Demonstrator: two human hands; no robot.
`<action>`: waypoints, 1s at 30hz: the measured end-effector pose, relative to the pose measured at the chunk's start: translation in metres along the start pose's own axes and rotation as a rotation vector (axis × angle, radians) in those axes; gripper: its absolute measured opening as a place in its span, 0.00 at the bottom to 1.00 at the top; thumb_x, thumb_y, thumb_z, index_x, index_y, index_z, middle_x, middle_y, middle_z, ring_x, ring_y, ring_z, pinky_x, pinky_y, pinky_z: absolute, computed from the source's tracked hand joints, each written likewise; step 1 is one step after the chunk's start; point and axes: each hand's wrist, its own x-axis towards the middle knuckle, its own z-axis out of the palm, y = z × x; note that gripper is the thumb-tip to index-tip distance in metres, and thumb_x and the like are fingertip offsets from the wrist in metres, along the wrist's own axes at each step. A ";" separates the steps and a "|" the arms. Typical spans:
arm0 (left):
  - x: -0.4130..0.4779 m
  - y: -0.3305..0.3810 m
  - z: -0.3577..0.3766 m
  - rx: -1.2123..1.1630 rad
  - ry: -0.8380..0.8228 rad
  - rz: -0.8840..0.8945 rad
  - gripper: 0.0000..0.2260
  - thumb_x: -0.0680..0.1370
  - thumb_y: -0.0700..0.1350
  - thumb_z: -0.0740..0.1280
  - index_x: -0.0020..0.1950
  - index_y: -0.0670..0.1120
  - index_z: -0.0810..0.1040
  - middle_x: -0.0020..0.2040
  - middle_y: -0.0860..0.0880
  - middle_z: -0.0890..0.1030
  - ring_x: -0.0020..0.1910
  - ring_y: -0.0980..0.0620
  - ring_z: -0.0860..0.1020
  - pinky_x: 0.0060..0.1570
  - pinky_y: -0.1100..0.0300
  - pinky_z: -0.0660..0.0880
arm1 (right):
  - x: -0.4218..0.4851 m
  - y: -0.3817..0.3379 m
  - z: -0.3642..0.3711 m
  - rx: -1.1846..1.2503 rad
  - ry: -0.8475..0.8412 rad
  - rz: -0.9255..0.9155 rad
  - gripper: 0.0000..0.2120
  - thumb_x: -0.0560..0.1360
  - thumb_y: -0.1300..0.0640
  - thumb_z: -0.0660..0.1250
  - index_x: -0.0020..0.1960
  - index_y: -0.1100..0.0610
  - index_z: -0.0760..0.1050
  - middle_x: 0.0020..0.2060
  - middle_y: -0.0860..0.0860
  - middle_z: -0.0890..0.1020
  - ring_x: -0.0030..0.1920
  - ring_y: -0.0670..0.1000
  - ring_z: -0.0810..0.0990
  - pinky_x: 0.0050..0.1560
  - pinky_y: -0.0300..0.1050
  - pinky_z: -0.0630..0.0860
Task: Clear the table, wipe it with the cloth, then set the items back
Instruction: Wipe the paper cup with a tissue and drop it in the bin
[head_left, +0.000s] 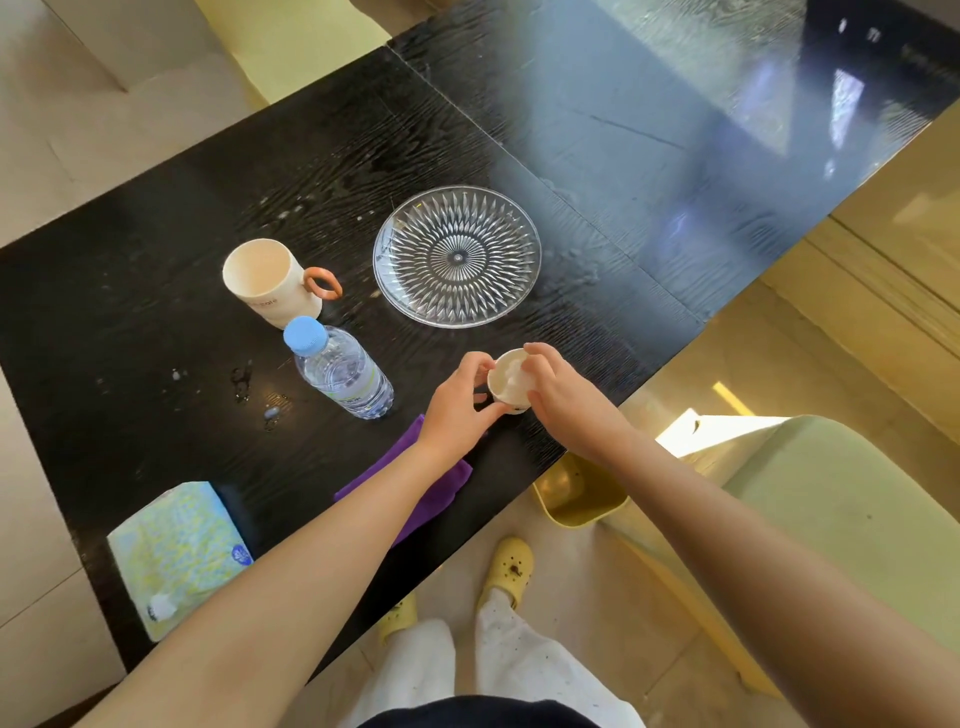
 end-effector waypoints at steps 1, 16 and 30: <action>0.000 0.000 0.001 -0.003 -0.005 0.003 0.20 0.71 0.42 0.73 0.59 0.52 0.69 0.57 0.51 0.79 0.58 0.56 0.77 0.56 0.62 0.76 | -0.001 0.002 0.001 -0.047 0.016 -0.011 0.19 0.77 0.61 0.61 0.68 0.59 0.66 0.70 0.55 0.65 0.66 0.57 0.69 0.63 0.50 0.73; 0.009 -0.006 0.019 0.077 -0.287 0.037 0.34 0.70 0.45 0.74 0.72 0.53 0.62 0.68 0.52 0.72 0.64 0.55 0.72 0.59 0.63 0.71 | 0.002 -0.008 -0.002 -0.324 -0.176 -0.040 0.18 0.78 0.60 0.62 0.66 0.59 0.70 0.64 0.55 0.73 0.65 0.53 0.71 0.64 0.44 0.70; 0.012 -0.003 0.027 0.041 -0.263 0.103 0.23 0.72 0.46 0.72 0.65 0.53 0.70 0.59 0.52 0.79 0.55 0.57 0.75 0.55 0.62 0.72 | -0.001 -0.008 -0.016 -0.255 -0.563 0.036 0.28 0.73 0.62 0.66 0.71 0.56 0.64 0.64 0.55 0.75 0.61 0.56 0.75 0.58 0.48 0.76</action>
